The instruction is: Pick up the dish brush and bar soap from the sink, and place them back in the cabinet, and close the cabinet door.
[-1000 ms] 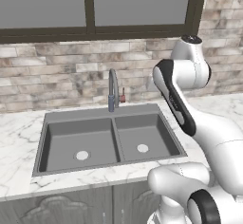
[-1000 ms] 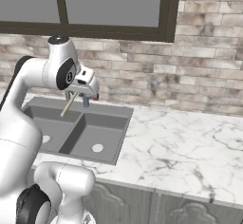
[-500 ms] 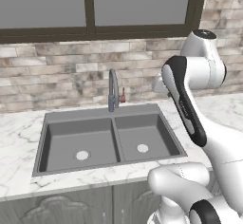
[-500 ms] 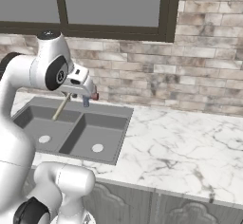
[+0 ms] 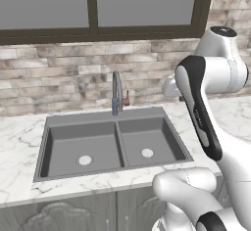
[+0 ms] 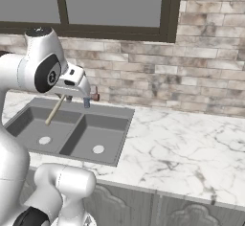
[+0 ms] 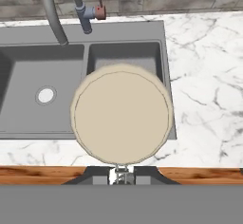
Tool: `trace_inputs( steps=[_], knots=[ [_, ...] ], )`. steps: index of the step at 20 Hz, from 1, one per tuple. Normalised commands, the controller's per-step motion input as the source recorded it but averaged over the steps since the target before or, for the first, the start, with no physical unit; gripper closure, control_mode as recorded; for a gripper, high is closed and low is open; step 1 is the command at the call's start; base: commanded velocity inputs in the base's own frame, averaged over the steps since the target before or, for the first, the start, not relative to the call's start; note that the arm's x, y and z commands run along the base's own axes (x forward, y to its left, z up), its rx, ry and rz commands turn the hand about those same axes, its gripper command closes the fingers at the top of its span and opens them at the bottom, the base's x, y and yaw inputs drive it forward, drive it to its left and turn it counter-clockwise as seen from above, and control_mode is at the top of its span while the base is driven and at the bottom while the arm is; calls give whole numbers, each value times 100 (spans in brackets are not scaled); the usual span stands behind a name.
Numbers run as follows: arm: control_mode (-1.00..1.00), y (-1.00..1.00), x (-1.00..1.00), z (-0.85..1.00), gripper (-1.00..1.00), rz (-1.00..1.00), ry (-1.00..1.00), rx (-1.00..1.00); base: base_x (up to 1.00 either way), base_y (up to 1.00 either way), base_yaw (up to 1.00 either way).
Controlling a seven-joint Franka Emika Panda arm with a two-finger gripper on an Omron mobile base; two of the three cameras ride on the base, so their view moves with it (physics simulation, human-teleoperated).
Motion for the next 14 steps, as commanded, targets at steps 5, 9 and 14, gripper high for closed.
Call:
trace_inputs(
  steps=[5,9,14],
  knots=[
    [-100,0,-6,0,100,0,0,0,0,0,0],
    [-100,0,-1,0,100,0,0,0,0,0,0],
    [-100,0,0,0,100,0,0,0,0,0,0]
  ],
)
